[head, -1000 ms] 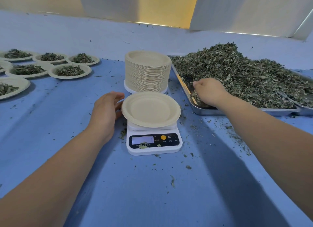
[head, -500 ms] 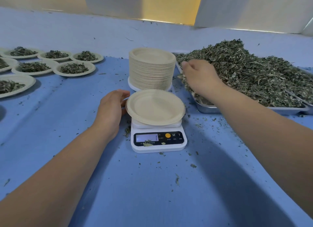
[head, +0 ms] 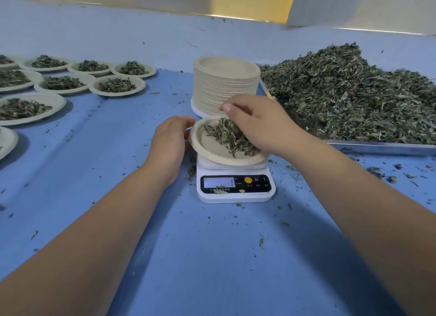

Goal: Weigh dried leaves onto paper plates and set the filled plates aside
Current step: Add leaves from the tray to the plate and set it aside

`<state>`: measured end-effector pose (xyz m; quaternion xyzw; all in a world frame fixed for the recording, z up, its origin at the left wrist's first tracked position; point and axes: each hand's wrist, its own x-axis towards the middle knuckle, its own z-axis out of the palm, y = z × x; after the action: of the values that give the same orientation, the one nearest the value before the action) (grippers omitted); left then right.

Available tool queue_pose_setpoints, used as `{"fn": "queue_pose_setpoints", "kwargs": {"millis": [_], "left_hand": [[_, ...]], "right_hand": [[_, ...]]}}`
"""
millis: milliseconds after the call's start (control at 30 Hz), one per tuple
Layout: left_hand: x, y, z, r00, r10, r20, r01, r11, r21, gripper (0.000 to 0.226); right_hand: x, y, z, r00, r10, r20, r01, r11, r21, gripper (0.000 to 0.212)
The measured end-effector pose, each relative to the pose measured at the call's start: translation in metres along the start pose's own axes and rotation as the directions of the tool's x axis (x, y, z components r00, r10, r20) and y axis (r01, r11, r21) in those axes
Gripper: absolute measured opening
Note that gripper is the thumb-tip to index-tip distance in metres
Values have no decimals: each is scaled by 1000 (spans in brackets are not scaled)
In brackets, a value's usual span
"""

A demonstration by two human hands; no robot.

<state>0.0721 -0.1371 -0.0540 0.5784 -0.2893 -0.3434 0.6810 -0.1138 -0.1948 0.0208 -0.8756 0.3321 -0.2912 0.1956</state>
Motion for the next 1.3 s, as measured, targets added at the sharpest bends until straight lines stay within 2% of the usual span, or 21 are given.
{"fn": "queue_pose_setpoints", "kwargs": {"millis": [67,167,367,500,700,800,933,1167,1233,1300], "left_hand": [[1,0,0,1000,3,1,-3,1000,4,25],[0,0,-1,1000,4,8,-4,1000,7,26],[2,-1,-1,1000,9,12,-9,1000,20,24],[1,-1,-3,1000,15,17,-16,999,35,24],[1,-2,-4,999,28,32,-30,997,74,28],[1,-3,-4,999,28,36,-31,996,86,28],[1,-2,-4,999,28,32,-31,995,96,28],[-2,0,-3,998,33,44,-39,992,121,26],[-3,1,-3,998,41,45,-47,990,129,27],[-4,1,-2,998,53,41,-58,989,136,27]], "right_hand": [[-13,8,-3,993,33,-109,-18,991,136,25],[-29,14,-2,978,31,-209,31,957,287,21],[-36,30,-5,949,17,-316,70,962,263,22],[-35,45,-9,920,19,-392,53,984,171,23],[-37,54,-10,919,-32,-392,33,999,-4,25],[-36,59,-14,916,-13,-401,-26,996,-90,23],[-35,70,-19,919,64,-388,-115,987,-111,21],[-36,69,-18,936,88,-341,-127,987,-94,16],[-36,61,-18,955,75,-287,-94,994,-51,20],[-33,49,-16,984,43,-175,-54,997,-54,33]]}}
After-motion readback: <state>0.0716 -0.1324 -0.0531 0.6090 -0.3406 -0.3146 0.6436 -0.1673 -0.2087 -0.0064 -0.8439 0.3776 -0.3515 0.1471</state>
